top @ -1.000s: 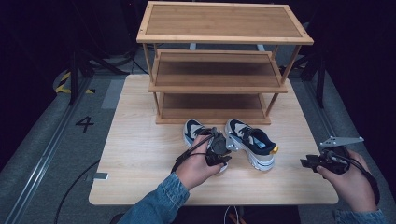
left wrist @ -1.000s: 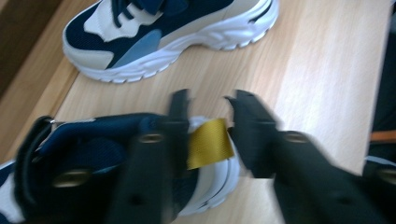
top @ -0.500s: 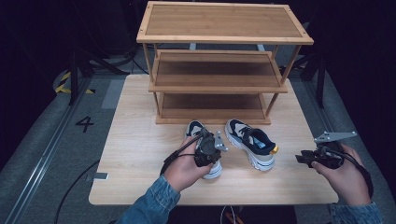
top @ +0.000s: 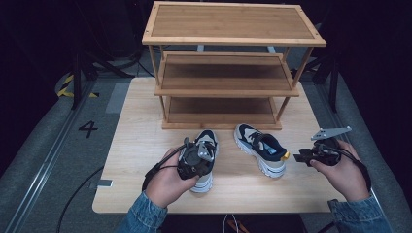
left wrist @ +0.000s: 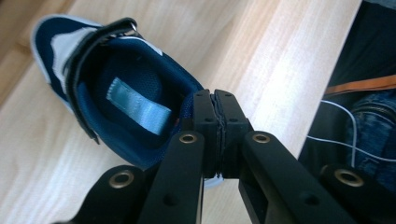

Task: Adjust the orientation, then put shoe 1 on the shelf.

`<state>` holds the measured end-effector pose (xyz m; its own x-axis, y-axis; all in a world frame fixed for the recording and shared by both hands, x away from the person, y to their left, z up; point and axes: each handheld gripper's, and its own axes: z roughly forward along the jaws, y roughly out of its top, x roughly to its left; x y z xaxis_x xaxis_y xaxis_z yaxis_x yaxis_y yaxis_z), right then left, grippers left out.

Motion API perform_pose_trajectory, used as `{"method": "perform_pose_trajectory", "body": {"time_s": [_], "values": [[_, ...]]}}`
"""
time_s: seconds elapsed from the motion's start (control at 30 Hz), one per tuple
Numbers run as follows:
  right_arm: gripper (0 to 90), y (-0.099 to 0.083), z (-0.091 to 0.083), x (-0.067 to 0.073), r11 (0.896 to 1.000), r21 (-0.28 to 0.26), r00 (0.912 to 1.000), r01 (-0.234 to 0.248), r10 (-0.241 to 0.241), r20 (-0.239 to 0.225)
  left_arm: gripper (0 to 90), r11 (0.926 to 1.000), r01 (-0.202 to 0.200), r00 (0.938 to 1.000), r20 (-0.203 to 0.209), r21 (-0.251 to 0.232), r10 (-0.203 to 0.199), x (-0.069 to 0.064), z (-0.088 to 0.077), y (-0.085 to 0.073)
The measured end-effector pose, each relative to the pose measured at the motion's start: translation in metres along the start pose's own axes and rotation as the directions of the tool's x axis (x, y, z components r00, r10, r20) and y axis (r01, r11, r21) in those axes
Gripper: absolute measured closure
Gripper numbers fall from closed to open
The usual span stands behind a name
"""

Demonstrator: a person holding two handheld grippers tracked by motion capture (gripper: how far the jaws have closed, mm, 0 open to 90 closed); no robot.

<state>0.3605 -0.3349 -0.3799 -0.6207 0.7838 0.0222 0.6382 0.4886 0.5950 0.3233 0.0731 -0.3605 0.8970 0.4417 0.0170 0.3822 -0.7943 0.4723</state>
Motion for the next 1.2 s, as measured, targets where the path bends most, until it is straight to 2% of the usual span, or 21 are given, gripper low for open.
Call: {"method": "perform_pose_trajectory", "body": {"time_s": [0.03, 0.07, 0.1, 0.13, 0.17, 0.2, 0.23, 0.3, 0.37, 0.4, 0.47, 0.57, 0.7, 0.8, 0.87, 0.9, 0.93, 1.03, 1.2], "values": [[65.4, 0.001, 0.001, 0.001, 1.000, -0.001, 1.0000, 0.005, -0.005, -0.004, 85.5, 0.9997, 0.011, 0.9999, 0.012, -0.020, -0.011, -0.001, 0.000, 0.000], [65.2, 0.002, 0.001, 0.001, 1.000, -0.001, 0.9999, 0.009, -0.009, -0.007, 78.2, 0.9993, 0.012, 0.9995, 0.029, -0.036, -0.011, 0.000, -0.001, 0.000], [65.1, 0.002, 0.001, 0.001, 1.000, -0.001, 0.9999, 0.007, -0.007, -0.007, 70.9, 0.9969, 0.018, 0.9994, 0.031, -0.077, -0.015, -0.001, -0.004, 0.000], [64.7, 0.002, 0.000, 0.001, 1.000, -0.002, 1.0000, 0.007, -0.007, -0.006, 55.6, 0.9958, 0.011, 0.9999, 0.014, -0.091, -0.010, 0.000, -0.006, 0.000], [64.3, 0.002, 0.000, 0.001, 1.000, -0.006, 0.9999, 0.011, -0.011, -0.004, 43.5, 0.9952, -0.001, 0.9998, -0.022, -0.097, -0.001, -0.001, -0.006, 0.000], [63.7, 0.001, -0.001, 0.001, 1.000, -0.004, 1.0000, 0.004, -0.004, -0.004, 35.9, 0.9961, -0.007, 0.9982, -0.059, -0.088, 0.002, 0.001, -0.006, 0.000], [63.0, 0.001, -0.001, 0.000, 1.000, -0.008, 1.0000, 0.006, -0.006, -0.003, 34.1, 0.9967, 0.003, 0.9984, -0.056, -0.081, -0.008, 0.003, -0.004, -0.001], [62.1, 0.000, -0.002, 0.000, 1.000, -0.012, 1.0000, 0.004, -0.004, -0.008, 32.3, 0.9984, 0.036, 0.9991, -0.022, -0.044, -0.037, 0.009, 0.003, -0.003], [61.8, -0.001, -0.002, 0.001, 1.000, -0.015, 0.9999, 0.007, -0.007, -0.009, 32.5, 0.9980, 0.054, 0.9981, -0.028, -0.034, -0.055, 0.011, 0.010, -0.004], [61.7, -0.002, -0.003, 0.001, 1.000, -0.013, 1.0000, 0.000, 0.000, -0.010, 33.3, 0.9985, 0.055, 0.9982, -0.021, -0.007, -0.055, 0.013, 0.015, -0.003], [61.6, -0.003, -0.002, 0.000, 1.000, -0.010, 1.0000, -0.003, 0.003, -0.007, 35.3, 0.9983, 0.057, 0.9983, -0.015, 0.016, -0.056, 0.014, 0.022, -0.001], [61.6, -0.005, -0.002, -0.001, 1.000, -0.008, 1.0000, -0.006, 0.006, -0.005, 39.7, 0.9971, 0.062, 0.9975, 0.030, 0.043, -0.063, 0.015, 0.036, 0.000], [61.6, -0.006, -0.002, -0.001, 1.000, -0.002, 0.9999, -0.011, 0.011, -0.003, 47.6, 0.9949, 0.073, 0.9955, 0.056, 0.070, -0.077, 0.016, 0.047, 0.001], [61.6, -0.007, -0.001, -0.001, 1.000, 0.000, 0.9999, -0.010, 0.010, -0.004, 51.8, 0.9937, 0.083, 0.9938, 0.067, 0.075, -0.088, 0.016, 0.050, 0.001], [61.7, -0.008, -0.001, -0.001, 1.000, 0.001, 0.9999, -0.012, 0.012, -0.005, 57.9, 0.9928, 0.088, 0.9933, 0.068, 0.081, -0.094, 0.017, 0.050, 0.001], [61.6, -0.008, -0.001, -0.001, 1.000, 0.002, 0.9999, -0.011, 0.011, -0.004, 57.9, 0.9915, 0.101, 0.9923, 0.063, 0.081, -0.107, 0.018, 0.050, 0.001], [61.7, -0.009, -0.002, -0.001, 1.000, 0.002, 0.9999, -0.012, 0.012, -0.003, 62.7, 0.9916, 0.105, 0.9917, 0.066, 0.076, -0.110, 0.019, 0.050, 0.001], [61.7, -0.008, -0.002, -0.001, 1.000, 0.000, 0.9999, -0.015, 0.015, -0.004, 65.3, 0.9899, 0.124, 0.9873, 0.091, 0.069, -0.130, 0.020, 0.050, 0.000], [61.9, -0.008, 0.000, 0.000, 1.000, 0.002, 0.9999, -0.009, 0.009, -0.008, 69.2, 0.9911, 0.108, 0.9892, 0.091, 0.078, -0.115, 0.020, 0.049, 0.002]]}}
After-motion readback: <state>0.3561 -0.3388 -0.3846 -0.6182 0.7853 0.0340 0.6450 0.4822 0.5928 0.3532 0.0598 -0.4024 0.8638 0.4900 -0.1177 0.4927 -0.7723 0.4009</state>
